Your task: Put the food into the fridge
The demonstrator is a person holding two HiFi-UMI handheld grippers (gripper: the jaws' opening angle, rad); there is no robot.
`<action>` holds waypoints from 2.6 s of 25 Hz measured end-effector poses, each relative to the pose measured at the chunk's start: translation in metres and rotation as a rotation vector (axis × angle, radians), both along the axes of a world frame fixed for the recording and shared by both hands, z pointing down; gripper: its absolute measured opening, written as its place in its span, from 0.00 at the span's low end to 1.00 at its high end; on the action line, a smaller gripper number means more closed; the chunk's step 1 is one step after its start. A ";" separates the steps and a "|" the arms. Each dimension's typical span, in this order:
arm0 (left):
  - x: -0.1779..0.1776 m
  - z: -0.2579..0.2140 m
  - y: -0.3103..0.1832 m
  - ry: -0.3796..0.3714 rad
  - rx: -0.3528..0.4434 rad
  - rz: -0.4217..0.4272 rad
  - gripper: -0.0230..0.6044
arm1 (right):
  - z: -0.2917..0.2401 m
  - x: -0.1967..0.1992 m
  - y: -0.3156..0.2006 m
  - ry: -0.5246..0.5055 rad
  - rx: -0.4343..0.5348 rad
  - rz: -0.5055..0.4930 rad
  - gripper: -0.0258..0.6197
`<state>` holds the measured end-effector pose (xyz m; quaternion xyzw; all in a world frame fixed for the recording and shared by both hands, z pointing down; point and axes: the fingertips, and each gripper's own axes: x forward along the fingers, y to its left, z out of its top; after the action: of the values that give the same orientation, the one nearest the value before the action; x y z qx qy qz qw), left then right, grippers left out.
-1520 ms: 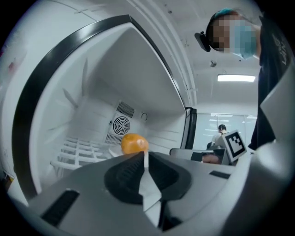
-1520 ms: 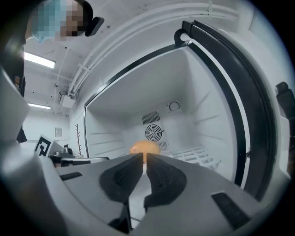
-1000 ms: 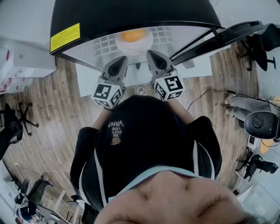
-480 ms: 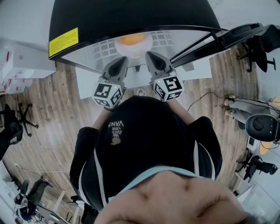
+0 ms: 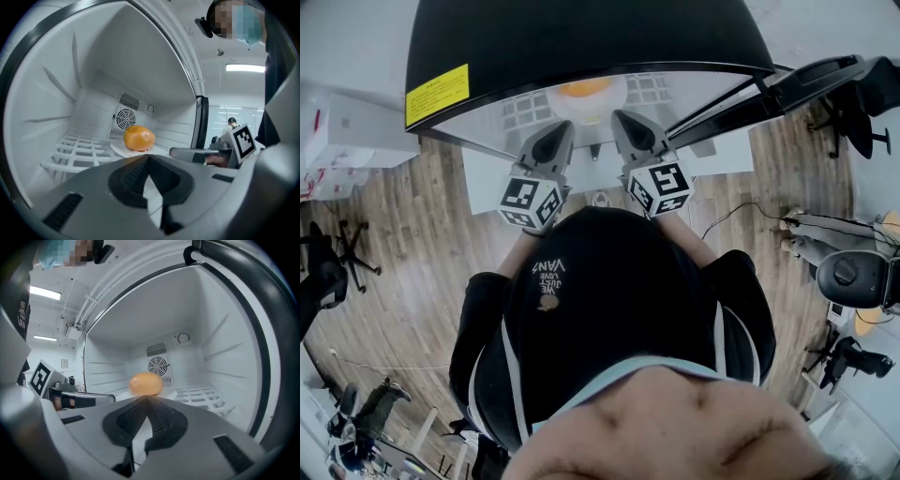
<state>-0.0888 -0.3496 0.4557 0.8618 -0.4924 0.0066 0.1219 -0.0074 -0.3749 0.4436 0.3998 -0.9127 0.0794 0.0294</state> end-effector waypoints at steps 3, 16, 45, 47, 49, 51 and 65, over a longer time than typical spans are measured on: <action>0.000 0.000 -0.003 -0.002 -0.003 -0.003 0.06 | -0.001 -0.001 -0.003 0.000 0.001 -0.002 0.06; -0.001 -0.002 -0.013 0.024 -0.015 -0.013 0.06 | -0.002 -0.006 -0.016 -0.005 -0.003 -0.013 0.06; -0.006 -0.005 -0.014 0.040 -0.014 -0.025 0.06 | -0.009 -0.005 -0.020 -0.014 0.012 0.003 0.06; -0.007 -0.006 -0.011 0.042 -0.009 -0.020 0.06 | -0.009 -0.004 -0.018 -0.013 0.012 0.008 0.06; -0.008 -0.010 -0.008 0.043 0.004 -0.015 0.06 | -0.010 -0.004 -0.015 -0.013 0.015 0.013 0.06; -0.009 -0.013 -0.005 0.044 0.018 -0.010 0.06 | -0.011 -0.004 -0.012 -0.010 0.019 0.018 0.06; -0.019 -0.019 0.035 0.066 0.022 0.021 0.06 | -0.019 0.000 0.029 -0.004 0.027 0.076 0.06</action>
<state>-0.1074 -0.3144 0.4365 0.8680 -0.4789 -0.0262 0.1284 -0.0070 -0.3461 0.4249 0.4343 -0.8979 0.0689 0.0194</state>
